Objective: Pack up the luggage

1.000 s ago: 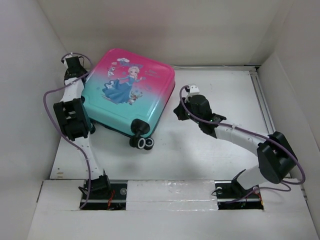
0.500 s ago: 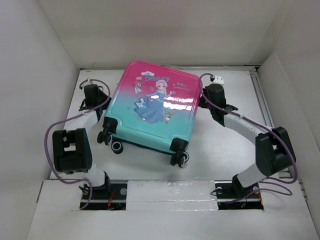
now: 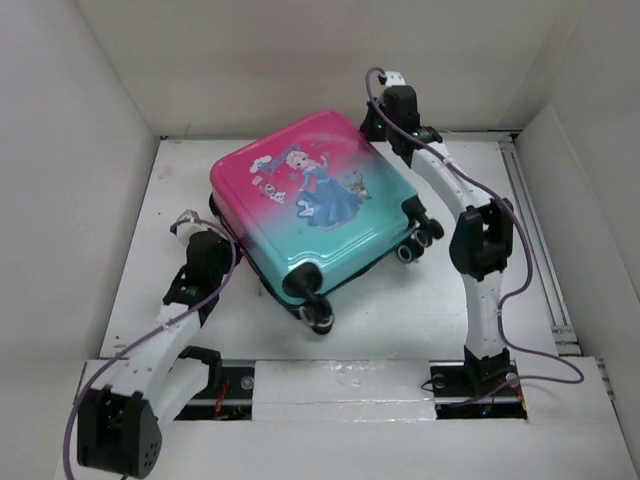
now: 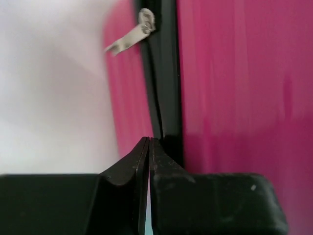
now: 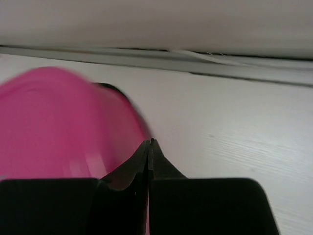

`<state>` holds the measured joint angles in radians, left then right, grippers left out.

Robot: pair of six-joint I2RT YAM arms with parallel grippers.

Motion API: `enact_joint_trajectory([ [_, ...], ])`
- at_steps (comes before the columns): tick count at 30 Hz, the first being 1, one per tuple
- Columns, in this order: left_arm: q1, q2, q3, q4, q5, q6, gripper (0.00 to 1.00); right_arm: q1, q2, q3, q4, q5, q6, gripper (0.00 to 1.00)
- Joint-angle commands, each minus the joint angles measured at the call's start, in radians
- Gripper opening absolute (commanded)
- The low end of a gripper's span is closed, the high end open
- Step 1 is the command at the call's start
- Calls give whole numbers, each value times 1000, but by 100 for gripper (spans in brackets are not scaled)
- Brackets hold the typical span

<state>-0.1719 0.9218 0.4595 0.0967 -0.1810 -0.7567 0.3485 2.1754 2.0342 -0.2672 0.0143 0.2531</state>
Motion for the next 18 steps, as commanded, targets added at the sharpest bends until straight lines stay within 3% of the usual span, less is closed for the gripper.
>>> enact_joint_trajectory([
  [1,-110,-162,11,-104,62,-32,1,130,-83,204,-96,-200,12,4],
  [2,-110,-284,24,-126,19,-32,14,121,-115,170,-96,-180,12,12],
  [3,-110,-341,37,-140,-21,-32,24,109,-202,129,-77,-163,3,30],
  [6,-110,-492,85,-63,-130,-21,51,60,-429,-131,37,-143,3,55],
  [8,-110,-505,119,1,-173,-21,54,50,-549,-367,118,-108,3,56],
  [10,-110,-447,143,112,-173,-12,54,50,-728,-533,172,-67,18,43],
  [13,-110,-235,220,223,-163,6,54,73,-958,-861,261,21,95,0],
  [14,-110,-169,252,224,-172,7,54,87,-1012,-947,331,45,148,0],
  [17,-72,90,425,224,-143,16,53,119,-1188,-1190,332,182,207,0],
  [18,-45,145,515,224,-65,5,53,132,-1225,-1227,283,244,222,0],
])
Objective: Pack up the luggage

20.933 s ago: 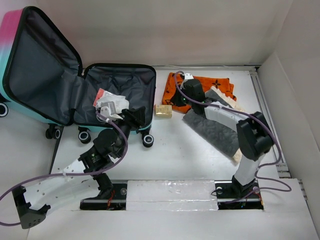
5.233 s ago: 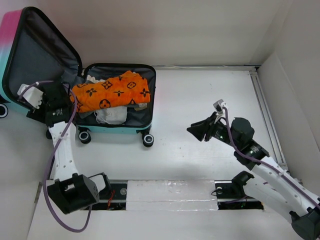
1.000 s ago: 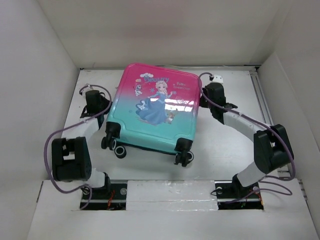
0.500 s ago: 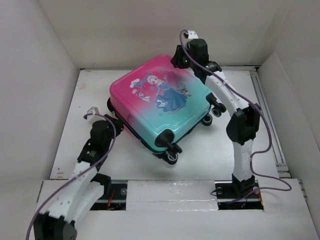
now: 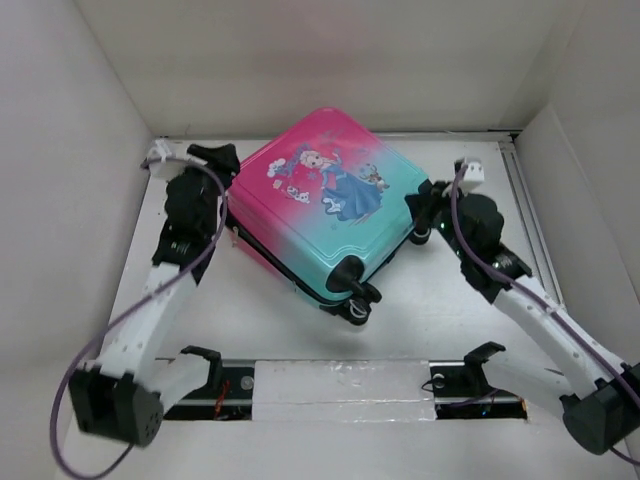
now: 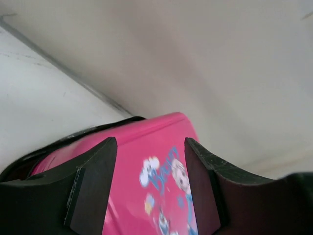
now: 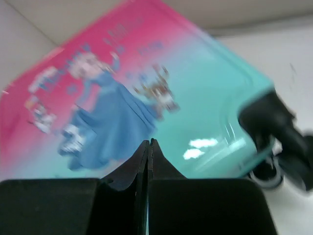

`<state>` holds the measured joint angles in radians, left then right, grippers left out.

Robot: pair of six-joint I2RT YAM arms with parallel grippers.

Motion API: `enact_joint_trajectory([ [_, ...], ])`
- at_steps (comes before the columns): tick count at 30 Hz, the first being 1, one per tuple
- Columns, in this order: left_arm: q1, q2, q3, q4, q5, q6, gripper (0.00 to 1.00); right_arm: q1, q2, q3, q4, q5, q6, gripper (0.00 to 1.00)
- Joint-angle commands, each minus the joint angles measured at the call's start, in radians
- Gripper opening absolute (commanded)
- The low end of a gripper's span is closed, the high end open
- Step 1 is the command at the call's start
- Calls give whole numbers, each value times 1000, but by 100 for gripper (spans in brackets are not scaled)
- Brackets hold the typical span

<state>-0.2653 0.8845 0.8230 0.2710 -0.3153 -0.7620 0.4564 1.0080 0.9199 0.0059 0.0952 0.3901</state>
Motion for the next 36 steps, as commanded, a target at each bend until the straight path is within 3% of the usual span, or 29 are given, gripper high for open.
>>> enact_joint_trajectory([
  [1,107,293,194,50,105,-9,53,24,-96,-174,-27,191,102,0],
  [3,167,397,307,72,227,-19,53,34,-201,-243,-69,225,137,0],
  [4,226,527,364,59,266,-19,53,34,-230,-301,-78,256,151,0],
  [6,273,658,503,-74,320,-4,49,34,-262,-344,-78,265,171,0],
  [8,297,822,698,-168,366,30,47,21,-231,-354,-78,236,171,0],
  [12,307,973,825,-273,445,95,42,11,-56,-268,-6,143,147,0],
  [16,307,992,710,-195,505,44,37,21,180,-146,141,68,110,0],
  [20,307,949,549,-111,522,10,30,21,393,54,151,-34,67,0],
  [23,278,793,233,110,496,-75,24,21,531,206,187,-156,58,0],
  [25,250,714,37,163,432,-97,19,31,598,350,177,-224,33,0],
  [31,143,424,-287,252,398,-138,14,31,854,739,-21,-336,-19,0],
  [34,46,276,-372,182,345,-138,14,13,995,1006,-118,-422,-28,0],
  [35,22,237,-383,148,303,-129,14,1,1036,1095,-224,-490,-28,0],
  [36,-21,155,-398,113,274,-129,14,-13,1078,1283,-284,-514,-28,0],
])
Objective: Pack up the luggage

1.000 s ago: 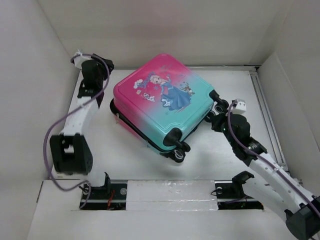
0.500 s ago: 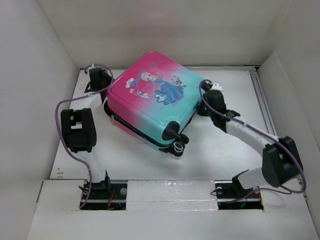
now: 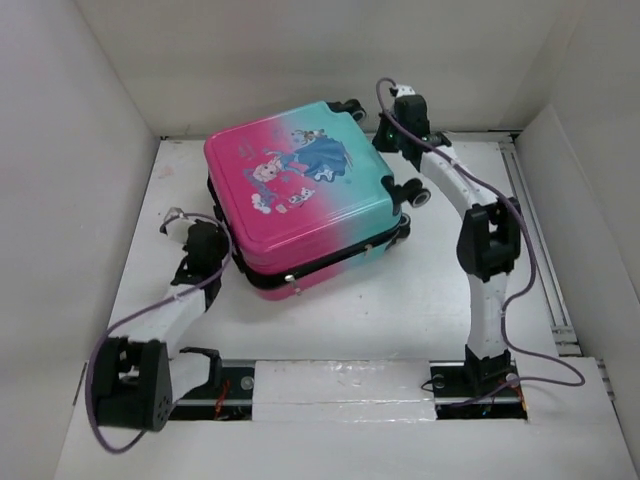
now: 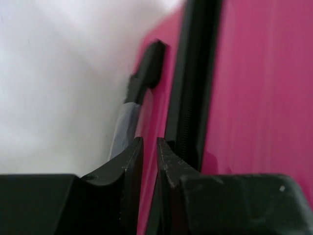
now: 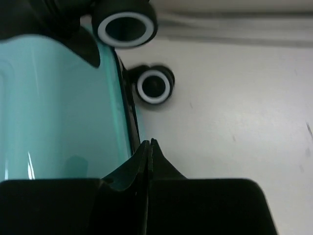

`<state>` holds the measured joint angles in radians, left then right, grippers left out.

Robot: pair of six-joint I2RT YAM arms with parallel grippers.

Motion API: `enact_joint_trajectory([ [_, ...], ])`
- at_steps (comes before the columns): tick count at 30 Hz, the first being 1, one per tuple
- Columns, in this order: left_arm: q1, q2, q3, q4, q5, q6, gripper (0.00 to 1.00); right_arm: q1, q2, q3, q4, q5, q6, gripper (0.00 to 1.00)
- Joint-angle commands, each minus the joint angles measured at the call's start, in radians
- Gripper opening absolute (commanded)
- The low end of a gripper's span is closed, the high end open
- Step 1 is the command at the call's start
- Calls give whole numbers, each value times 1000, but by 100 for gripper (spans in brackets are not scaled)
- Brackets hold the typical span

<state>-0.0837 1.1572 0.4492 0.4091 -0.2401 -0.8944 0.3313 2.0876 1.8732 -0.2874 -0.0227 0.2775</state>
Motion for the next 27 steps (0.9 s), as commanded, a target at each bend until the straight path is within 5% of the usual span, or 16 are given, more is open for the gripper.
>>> enact_joint_trajectory([
  [1,-217,-164,-33,-79,176,3,13,112,55,413,-48,-405,74,0],
  [3,-226,-316,-46,-153,99,3,13,88,65,513,-128,-395,61,0],
  [6,-226,-488,-55,-265,-3,3,21,51,-81,428,-64,-367,34,0],
  [10,-226,-724,-31,-317,-105,25,50,-18,-354,17,92,-410,25,21],
  [12,-226,-716,-14,-276,-134,43,61,-32,-529,-153,155,-410,47,35],
  [15,-226,-558,72,-212,-145,63,73,-19,-755,-498,306,-399,101,40],
  [17,-214,-413,172,-211,-172,39,76,27,-861,-724,399,-399,101,32],
  [18,-200,-375,196,-185,-173,28,76,49,-912,-793,421,-382,110,18],
  [21,-112,-283,235,-122,-125,-23,83,139,-1076,-1019,487,-372,120,1],
  [23,-44,-248,235,-43,-29,-40,83,182,-1161,-1113,514,-362,120,0],
  [27,168,-85,287,53,235,-127,81,229,-1239,-1295,525,-95,173,0],
])
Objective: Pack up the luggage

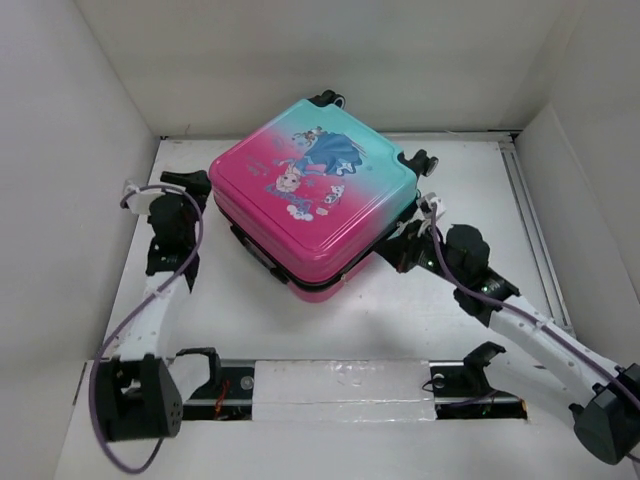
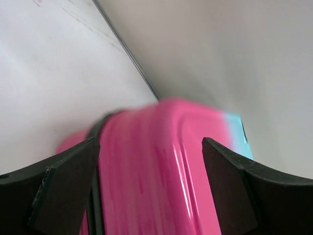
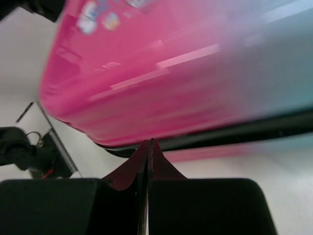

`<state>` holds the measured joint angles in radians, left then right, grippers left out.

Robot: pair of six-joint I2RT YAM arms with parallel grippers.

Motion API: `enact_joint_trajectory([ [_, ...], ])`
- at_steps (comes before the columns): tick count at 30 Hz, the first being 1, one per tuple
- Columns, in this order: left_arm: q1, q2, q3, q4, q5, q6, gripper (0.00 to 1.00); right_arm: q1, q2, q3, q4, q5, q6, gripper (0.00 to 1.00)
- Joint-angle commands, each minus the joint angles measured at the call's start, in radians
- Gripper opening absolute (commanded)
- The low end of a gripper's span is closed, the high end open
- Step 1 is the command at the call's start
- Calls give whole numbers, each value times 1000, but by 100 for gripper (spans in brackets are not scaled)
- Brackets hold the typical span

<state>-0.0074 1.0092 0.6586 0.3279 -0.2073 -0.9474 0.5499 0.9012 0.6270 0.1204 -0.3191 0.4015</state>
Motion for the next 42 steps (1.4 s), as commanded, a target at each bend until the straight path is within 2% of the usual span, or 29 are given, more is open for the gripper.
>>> enact_joint_trajectory([
  [1,153,147,93,152,233,-88,79,-8,-53,-79,117,236,77,0],
  [4,211,285,218,151,314,-88,76,-74,16,-52,84,285,97,0],
  [5,224,381,257,160,354,-61,74,-87,42,-37,59,308,106,0],
  [6,224,431,309,127,380,-36,74,-96,92,-24,39,319,118,0],
  [7,224,533,443,70,406,-16,74,-105,117,-10,39,349,131,0],
  [11,210,768,683,-59,542,90,72,-123,247,48,50,422,149,0],
  [14,210,848,731,-101,560,102,71,-134,355,89,79,400,149,0],
  [18,199,871,644,-18,571,93,69,-134,465,178,139,310,109,0],
  [23,176,751,410,158,551,24,66,-134,621,321,174,224,86,0],
  [24,176,724,315,189,521,9,66,-134,645,348,174,188,86,0],
  [28,176,591,127,253,429,-39,65,-165,728,445,154,140,86,0],
  [29,176,510,54,266,377,-59,65,-174,728,459,144,140,86,0],
  [31,185,447,26,254,326,-70,66,-174,697,441,134,140,86,0],
  [34,195,266,-11,244,237,-106,68,-186,604,370,134,163,96,0],
  [36,173,112,-11,232,151,-106,69,-186,547,294,134,181,96,6],
  [38,153,16,21,211,114,-62,69,-186,458,234,146,181,106,12],
  [40,89,-79,59,211,114,39,62,-186,395,124,183,178,123,19],
  [42,26,-103,126,171,179,116,59,-186,303,42,267,126,123,22],
])
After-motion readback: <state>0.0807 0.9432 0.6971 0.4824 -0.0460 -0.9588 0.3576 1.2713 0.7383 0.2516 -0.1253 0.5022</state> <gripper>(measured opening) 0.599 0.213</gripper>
